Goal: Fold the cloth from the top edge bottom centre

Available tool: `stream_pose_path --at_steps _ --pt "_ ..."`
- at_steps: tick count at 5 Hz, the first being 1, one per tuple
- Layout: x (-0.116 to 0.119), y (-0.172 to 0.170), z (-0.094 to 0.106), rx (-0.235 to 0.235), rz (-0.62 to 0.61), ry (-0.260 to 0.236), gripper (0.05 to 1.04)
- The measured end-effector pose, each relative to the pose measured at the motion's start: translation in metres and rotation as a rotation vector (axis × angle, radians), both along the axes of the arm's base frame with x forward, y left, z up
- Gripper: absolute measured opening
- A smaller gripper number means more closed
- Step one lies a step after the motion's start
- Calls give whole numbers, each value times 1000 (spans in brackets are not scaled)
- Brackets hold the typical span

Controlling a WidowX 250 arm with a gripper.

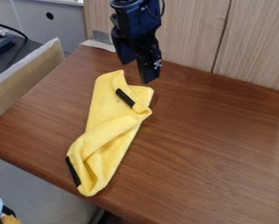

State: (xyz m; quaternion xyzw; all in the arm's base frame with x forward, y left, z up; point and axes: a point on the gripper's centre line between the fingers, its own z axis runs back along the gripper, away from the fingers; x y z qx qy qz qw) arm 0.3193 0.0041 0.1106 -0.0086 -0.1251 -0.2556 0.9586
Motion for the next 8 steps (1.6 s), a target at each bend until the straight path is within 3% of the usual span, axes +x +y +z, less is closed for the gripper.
stream_pose_path --at_steps 1,2,3,4,6,8 --pt "-2 -1 -7 -10 8 35 1000" --pt "-22 1 -10 -83 132 169 1000" --pt "-44 8 -9 -140 269 229 1000" --pt "-60 15 -9 -57 388 263 1000" --pt "-106 33 -29 -29 499 253 1000" --pt "-132 55 -56 11 605 246 1000"
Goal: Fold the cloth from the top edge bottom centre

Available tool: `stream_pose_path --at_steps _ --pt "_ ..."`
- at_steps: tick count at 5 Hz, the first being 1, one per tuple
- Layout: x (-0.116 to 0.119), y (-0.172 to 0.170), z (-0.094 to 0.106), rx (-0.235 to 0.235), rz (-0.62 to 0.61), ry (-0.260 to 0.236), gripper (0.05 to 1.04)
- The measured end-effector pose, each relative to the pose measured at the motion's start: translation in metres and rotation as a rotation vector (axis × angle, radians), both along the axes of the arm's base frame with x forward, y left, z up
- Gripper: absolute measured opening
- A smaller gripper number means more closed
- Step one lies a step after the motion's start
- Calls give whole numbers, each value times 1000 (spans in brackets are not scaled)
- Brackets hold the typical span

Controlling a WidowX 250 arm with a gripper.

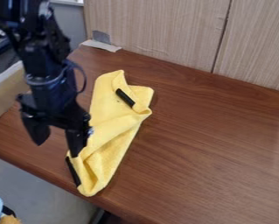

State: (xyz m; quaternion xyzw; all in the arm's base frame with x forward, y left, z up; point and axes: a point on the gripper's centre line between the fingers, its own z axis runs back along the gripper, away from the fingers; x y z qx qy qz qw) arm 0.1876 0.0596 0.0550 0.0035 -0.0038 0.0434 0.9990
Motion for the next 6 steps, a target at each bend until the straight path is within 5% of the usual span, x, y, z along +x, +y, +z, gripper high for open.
stream_pose_path --at_steps 2,5,6 --pt "1 12 -36 -12 16 46 1000" --pt "11 17 -62 -11 6 50 964" --pt "14 11 -69 -7 -12 66 687"
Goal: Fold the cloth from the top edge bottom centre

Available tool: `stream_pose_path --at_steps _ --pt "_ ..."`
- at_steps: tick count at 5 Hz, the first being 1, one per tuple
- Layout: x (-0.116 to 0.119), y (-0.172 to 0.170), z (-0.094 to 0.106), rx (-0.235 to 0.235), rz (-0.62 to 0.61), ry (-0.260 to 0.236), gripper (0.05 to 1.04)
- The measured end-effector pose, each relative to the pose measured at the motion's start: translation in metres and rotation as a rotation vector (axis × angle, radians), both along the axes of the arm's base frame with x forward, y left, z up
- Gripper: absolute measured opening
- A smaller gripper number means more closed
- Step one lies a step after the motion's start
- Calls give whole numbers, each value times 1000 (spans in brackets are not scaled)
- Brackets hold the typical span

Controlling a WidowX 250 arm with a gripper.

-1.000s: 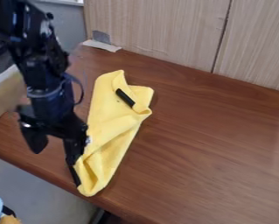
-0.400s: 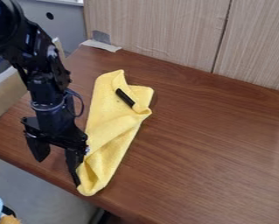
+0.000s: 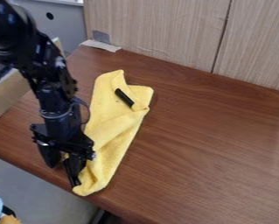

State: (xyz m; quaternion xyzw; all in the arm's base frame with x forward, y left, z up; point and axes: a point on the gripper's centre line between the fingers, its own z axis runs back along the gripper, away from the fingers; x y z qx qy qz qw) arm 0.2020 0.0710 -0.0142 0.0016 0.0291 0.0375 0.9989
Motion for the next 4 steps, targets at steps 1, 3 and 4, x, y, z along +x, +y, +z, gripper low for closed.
stream_pose_path --at_steps 1,3,4 --pt "4 -4 -3 12 -27 9 411" --pt "5 -11 -2 18 -48 13 139" --pt "3 -15 9 12 -59 1 86"
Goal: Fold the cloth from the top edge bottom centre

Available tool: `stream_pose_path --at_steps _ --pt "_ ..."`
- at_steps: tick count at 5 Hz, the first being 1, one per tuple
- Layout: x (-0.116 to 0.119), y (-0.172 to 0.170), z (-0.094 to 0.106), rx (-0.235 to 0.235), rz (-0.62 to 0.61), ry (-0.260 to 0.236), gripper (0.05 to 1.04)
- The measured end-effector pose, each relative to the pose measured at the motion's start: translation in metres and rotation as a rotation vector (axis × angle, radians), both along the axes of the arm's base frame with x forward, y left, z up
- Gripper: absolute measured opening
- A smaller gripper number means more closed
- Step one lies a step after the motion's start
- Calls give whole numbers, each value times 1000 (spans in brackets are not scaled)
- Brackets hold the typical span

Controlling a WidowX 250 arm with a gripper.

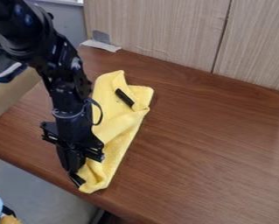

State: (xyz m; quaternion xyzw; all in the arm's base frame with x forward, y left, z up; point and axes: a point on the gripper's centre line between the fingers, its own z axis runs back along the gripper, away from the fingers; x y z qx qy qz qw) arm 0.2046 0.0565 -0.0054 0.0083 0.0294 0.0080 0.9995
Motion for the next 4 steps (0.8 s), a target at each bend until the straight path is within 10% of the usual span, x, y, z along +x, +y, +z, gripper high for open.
stream_pose_path --at_steps 4 --pt "51 -15 82 -23 -96 -198 84"
